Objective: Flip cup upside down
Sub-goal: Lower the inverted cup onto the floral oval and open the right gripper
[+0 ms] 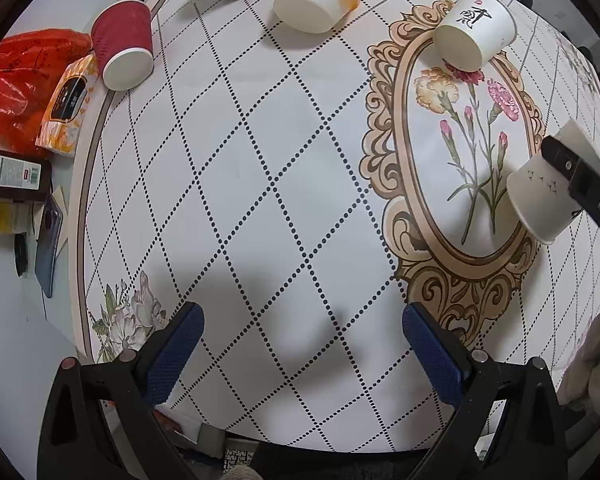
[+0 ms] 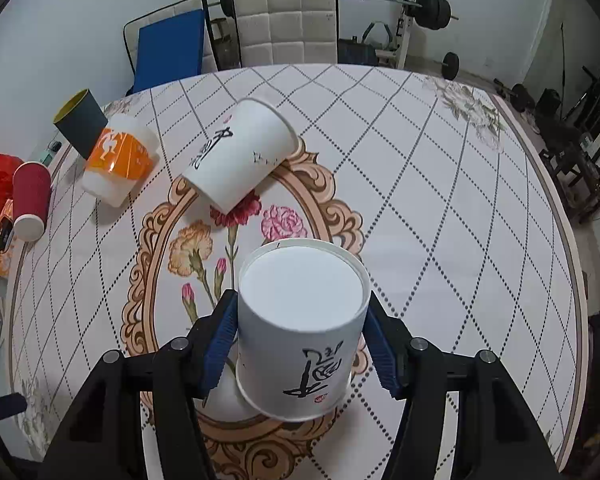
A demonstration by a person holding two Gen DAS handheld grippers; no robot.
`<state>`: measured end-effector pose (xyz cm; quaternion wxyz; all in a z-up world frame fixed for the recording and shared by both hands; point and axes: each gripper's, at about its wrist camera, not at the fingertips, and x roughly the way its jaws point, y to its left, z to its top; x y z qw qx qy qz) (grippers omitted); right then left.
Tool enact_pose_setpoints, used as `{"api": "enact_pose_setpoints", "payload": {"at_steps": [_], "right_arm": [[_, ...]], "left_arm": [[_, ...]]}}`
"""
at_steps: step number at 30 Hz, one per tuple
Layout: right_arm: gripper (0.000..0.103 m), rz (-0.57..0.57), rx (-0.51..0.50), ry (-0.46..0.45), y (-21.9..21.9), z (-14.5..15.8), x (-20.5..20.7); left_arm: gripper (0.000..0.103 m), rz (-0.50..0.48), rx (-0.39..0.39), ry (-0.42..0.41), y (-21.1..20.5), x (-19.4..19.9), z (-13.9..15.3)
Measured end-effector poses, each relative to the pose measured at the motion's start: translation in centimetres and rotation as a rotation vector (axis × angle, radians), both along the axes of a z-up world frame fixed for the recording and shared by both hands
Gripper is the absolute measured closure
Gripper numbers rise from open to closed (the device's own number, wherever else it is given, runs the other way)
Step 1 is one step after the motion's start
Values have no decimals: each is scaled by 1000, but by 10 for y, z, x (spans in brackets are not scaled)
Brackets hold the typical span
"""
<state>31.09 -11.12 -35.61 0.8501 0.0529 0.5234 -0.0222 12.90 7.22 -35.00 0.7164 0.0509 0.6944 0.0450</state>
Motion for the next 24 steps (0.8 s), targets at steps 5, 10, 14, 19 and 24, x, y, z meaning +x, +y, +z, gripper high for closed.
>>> {"api": "enact_pose_setpoints", "payload": {"at_steps": [5,10,14,19,24], "right_arm": [[39,5,-6,22,1,1,-8],[34,10,-6,38,2,1,-16],[21,11,16,36,-2,10,-24],[10,-15,19,13,-17,40,-43],[10,-59,-78,3,-33,81,-90]], "left_arm": [[1,-13,-4,-12,-6,-3,5],[1,-21,-11,-29,-8,-7,10],[1,-15,-26,-60,-8,-11,19],[1,-50,-23,-142,-13,-20,46],[1,-89,-46,-196,-21,-39,77]]}}
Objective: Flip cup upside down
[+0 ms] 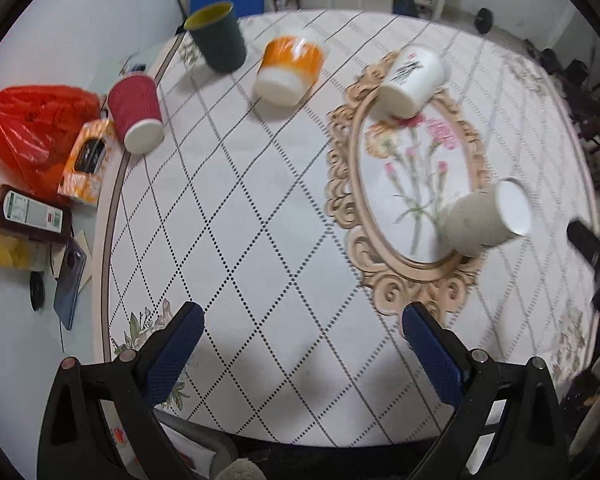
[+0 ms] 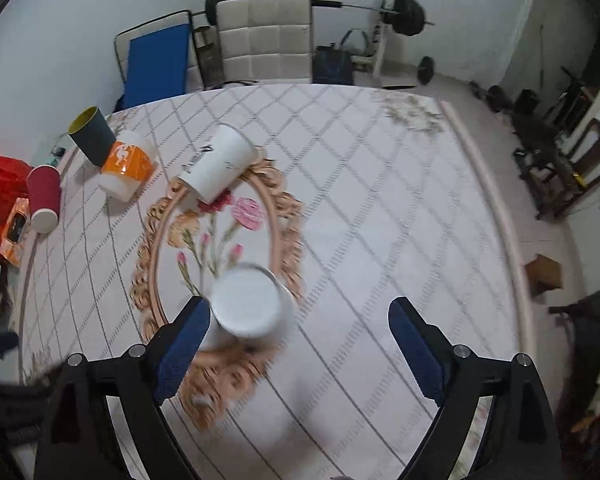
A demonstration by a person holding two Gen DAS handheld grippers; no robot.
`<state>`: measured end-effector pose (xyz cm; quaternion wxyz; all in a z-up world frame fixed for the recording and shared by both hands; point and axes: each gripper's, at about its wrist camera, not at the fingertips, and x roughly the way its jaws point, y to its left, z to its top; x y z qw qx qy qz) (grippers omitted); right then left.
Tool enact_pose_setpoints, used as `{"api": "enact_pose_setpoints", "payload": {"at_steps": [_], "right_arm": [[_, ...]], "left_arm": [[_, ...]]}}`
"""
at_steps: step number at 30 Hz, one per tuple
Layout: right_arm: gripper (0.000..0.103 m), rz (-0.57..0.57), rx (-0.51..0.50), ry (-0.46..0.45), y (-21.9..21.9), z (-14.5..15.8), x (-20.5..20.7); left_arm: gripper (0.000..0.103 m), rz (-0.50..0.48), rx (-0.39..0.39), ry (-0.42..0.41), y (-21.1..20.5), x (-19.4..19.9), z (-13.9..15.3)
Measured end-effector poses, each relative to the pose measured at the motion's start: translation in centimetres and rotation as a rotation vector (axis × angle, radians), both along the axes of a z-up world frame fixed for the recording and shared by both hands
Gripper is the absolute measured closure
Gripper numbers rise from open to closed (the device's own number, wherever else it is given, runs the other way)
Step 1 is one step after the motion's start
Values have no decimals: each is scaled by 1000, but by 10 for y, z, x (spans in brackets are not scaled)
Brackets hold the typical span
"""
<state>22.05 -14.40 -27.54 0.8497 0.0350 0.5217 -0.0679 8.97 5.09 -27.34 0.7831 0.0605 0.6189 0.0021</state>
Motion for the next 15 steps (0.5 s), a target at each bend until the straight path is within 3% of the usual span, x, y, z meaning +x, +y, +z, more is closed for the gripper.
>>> {"api": "enact_pose_setpoints", "payload": {"at_steps": [6,15], "right_arm": [[7,-33,-5,34,-11,26,-61],[7,-45,2,-55,-22,95,-127]], "left_arm": [[1,-61,-15,-64,-17,-34,39],[1,-88,-48,-174,-39,-88,109]]}}
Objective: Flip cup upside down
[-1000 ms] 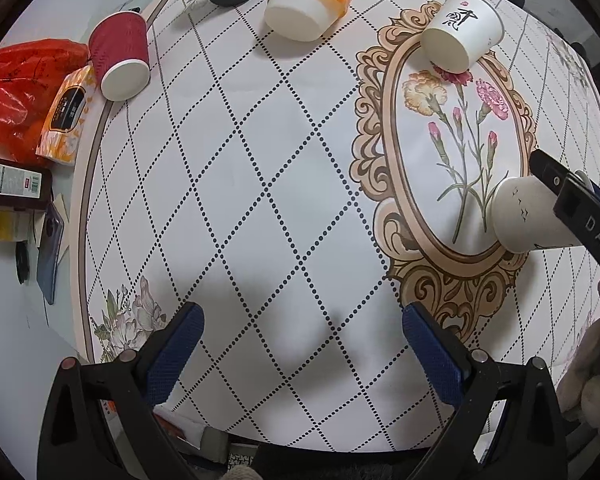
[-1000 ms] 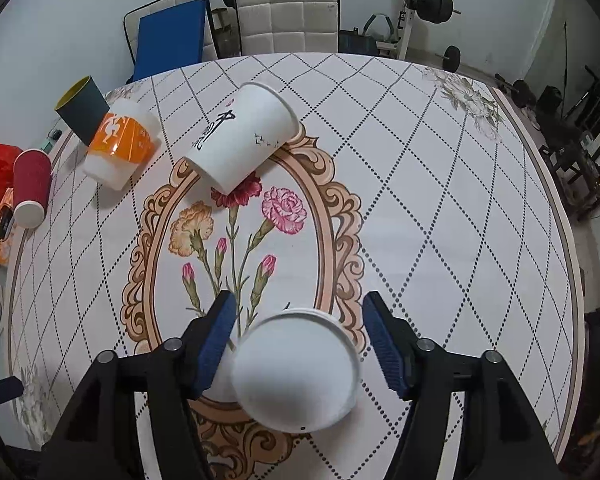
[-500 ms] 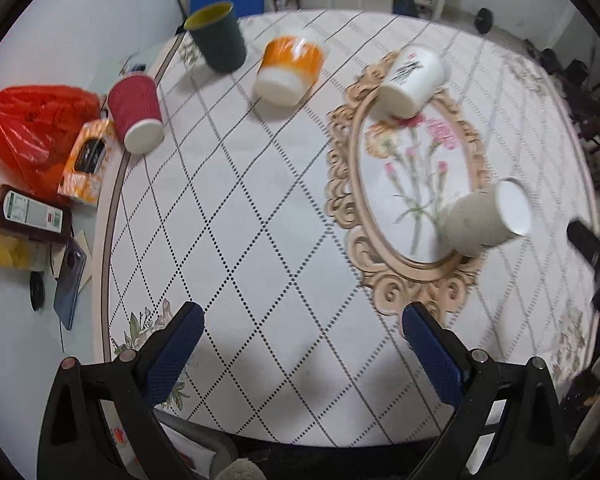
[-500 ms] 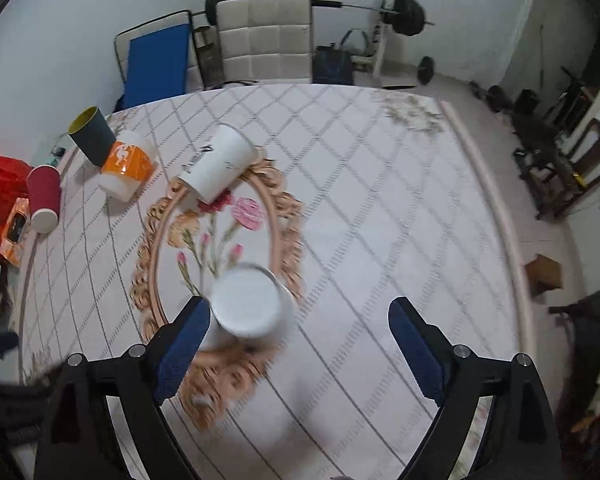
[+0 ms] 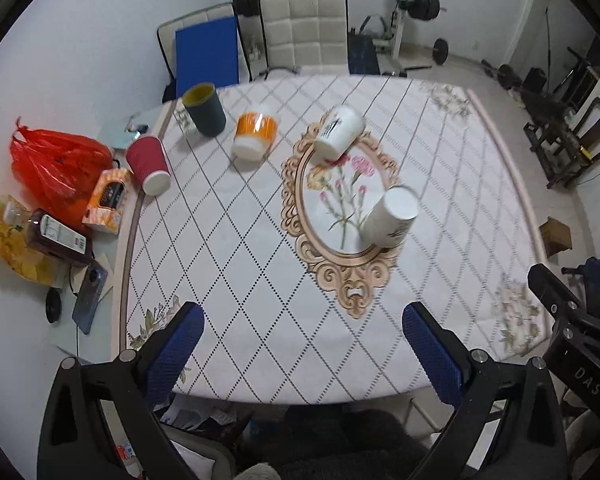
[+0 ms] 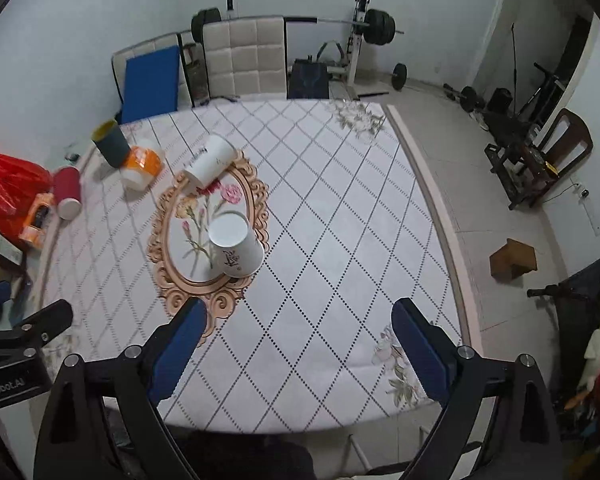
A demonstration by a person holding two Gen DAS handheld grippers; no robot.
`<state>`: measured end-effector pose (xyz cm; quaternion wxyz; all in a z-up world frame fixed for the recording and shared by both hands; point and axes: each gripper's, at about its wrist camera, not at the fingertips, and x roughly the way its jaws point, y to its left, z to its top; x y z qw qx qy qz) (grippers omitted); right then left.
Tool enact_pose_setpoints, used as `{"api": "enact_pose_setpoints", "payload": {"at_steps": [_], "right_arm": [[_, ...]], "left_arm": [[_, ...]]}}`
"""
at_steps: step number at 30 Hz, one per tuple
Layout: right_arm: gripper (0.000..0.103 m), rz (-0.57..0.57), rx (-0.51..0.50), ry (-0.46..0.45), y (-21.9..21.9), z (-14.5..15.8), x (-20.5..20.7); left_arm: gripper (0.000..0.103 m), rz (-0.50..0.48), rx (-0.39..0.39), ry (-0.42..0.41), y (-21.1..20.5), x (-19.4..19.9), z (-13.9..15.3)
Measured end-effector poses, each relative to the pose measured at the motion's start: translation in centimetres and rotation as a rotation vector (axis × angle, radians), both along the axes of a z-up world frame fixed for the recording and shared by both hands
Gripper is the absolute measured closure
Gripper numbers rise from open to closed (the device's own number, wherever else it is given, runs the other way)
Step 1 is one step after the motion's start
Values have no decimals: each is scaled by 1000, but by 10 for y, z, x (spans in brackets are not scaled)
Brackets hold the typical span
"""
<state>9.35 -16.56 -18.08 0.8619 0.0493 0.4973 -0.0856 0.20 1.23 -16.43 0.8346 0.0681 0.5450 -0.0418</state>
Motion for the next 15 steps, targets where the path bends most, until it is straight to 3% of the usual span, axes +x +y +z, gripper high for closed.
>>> {"api": "enact_pose_setpoints", "payload": {"at_steps": [7,15], "right_arm": [[4,30,6,-101,-11,75,-58],[4,61,11,-178,-20,137,-116]], "left_arm": [[1,18,-26,-88,-11,-48,58],[1,41,-43,-164,-18,-97,103]]}}
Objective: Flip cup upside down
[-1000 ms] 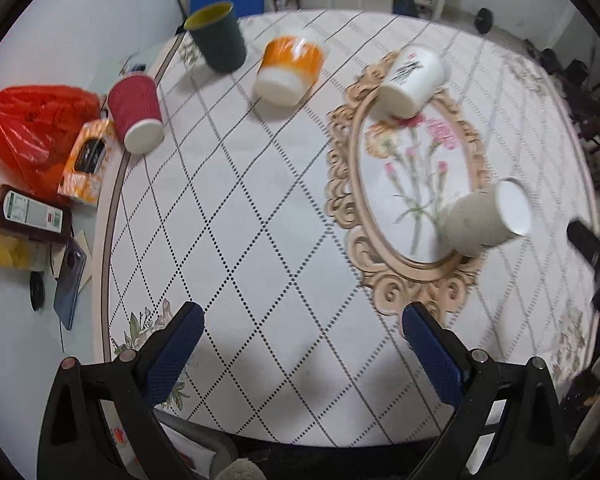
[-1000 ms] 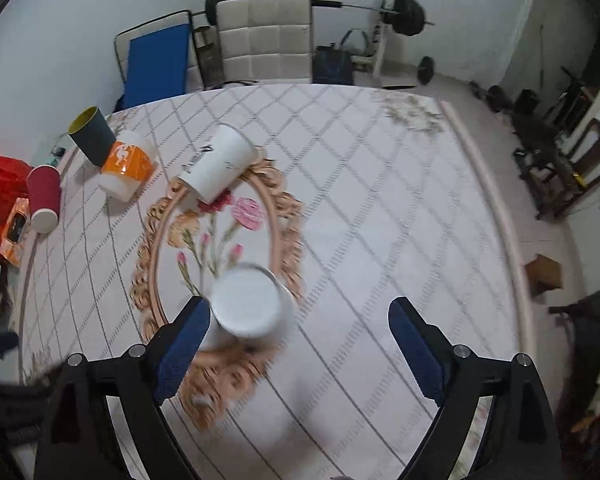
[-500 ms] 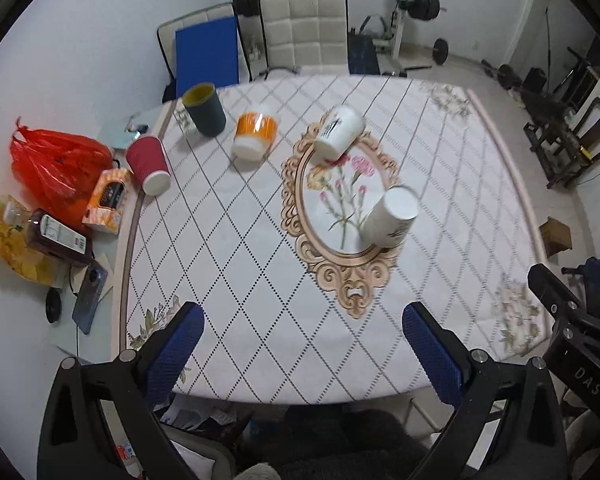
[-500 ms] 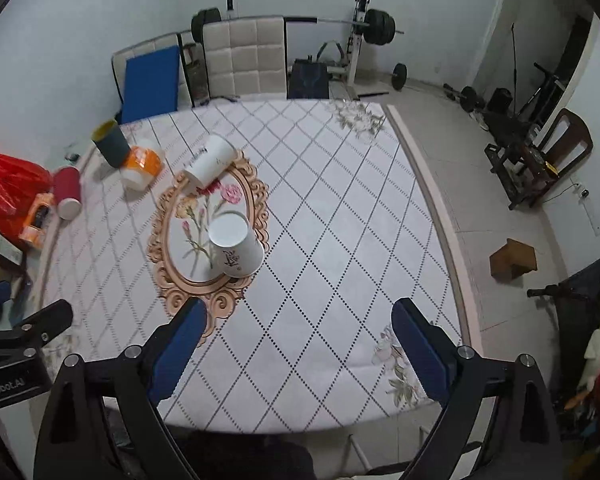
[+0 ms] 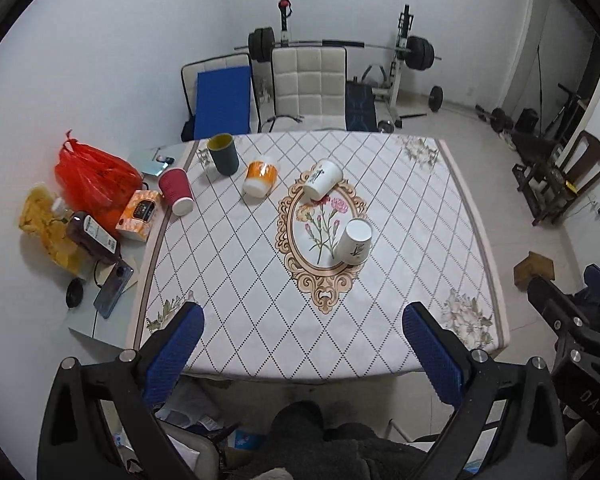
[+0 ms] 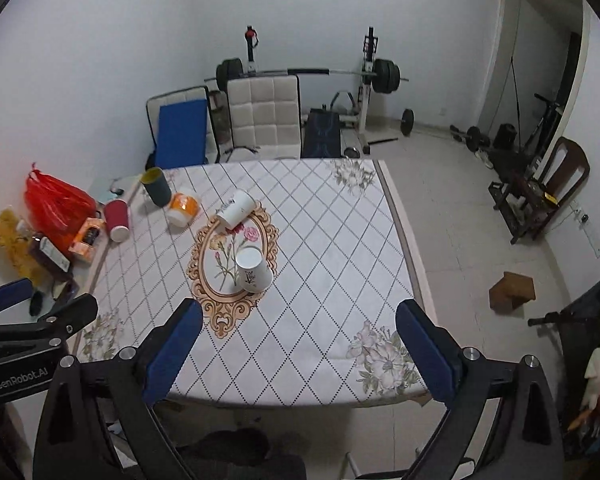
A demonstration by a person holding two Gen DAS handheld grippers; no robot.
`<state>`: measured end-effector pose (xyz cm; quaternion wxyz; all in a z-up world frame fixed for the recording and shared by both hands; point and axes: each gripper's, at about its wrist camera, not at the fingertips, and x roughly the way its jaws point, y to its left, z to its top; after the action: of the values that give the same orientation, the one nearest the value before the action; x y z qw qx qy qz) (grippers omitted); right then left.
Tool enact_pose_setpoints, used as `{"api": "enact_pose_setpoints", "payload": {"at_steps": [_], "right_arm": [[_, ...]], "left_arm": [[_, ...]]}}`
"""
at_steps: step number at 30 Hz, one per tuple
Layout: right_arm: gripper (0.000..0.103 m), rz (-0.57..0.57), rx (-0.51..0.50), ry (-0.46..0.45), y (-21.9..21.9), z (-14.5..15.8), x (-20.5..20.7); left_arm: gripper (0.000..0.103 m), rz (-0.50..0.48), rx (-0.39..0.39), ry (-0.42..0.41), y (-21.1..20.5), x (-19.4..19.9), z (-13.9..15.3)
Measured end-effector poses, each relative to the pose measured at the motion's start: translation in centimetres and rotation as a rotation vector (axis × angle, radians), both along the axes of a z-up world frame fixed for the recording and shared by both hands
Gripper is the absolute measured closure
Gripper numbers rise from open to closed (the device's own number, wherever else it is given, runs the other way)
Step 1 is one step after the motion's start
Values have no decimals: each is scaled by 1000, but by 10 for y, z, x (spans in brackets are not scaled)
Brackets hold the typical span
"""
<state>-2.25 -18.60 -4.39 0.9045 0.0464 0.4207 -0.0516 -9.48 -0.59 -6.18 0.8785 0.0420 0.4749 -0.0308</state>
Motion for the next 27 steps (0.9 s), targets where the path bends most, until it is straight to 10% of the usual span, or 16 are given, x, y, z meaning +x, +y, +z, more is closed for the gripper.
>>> {"api": "enact_pose_setpoints", "payload": {"at_steps": [27], "right_arm": [[2,19,-1,-85,-19,68,-58]], "left_arm": [[1,62,-8,-80,5,-51,39]]}}
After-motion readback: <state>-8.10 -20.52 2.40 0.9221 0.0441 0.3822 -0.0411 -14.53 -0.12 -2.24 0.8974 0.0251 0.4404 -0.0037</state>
